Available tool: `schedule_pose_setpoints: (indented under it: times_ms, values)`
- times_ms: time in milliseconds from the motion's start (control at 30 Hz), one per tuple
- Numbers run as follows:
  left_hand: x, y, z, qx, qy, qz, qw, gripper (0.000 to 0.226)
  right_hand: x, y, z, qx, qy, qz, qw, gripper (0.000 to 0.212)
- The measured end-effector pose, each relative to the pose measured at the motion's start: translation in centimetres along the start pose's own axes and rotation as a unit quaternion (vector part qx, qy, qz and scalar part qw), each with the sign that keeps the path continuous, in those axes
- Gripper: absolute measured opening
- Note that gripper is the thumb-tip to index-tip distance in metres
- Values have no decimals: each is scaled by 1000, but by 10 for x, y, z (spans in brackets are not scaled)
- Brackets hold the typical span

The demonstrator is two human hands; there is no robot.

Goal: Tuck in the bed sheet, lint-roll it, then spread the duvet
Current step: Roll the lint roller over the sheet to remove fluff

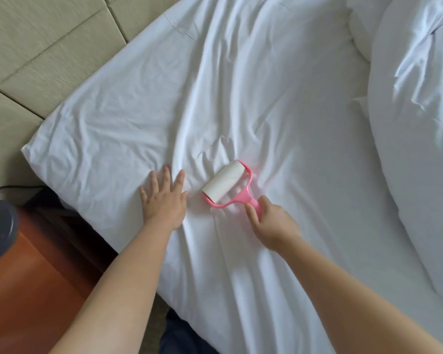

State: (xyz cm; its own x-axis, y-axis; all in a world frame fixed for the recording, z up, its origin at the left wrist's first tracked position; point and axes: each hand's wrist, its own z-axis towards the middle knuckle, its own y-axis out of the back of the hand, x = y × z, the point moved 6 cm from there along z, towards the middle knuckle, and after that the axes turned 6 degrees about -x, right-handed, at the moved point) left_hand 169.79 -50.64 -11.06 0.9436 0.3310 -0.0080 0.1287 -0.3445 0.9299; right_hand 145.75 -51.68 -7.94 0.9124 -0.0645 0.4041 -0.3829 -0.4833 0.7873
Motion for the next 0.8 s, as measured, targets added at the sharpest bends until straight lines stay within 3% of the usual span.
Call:
schedule_pose_setpoints:
  times_ms: [300, 667, 800]
  values:
    - [28, 21, 40, -85, -71, 19, 994, 55, 62, -2, 49, 21, -8, -5, 1000, 38]
    - [79, 34, 74, -77, -71, 28, 994, 54, 116, -6, 86, 8, -6, -11, 1000, 36]
    - [90, 37, 89, -70, -67, 22, 995, 55, 151, -9, 109, -15, 7, -2, 1000, 44]
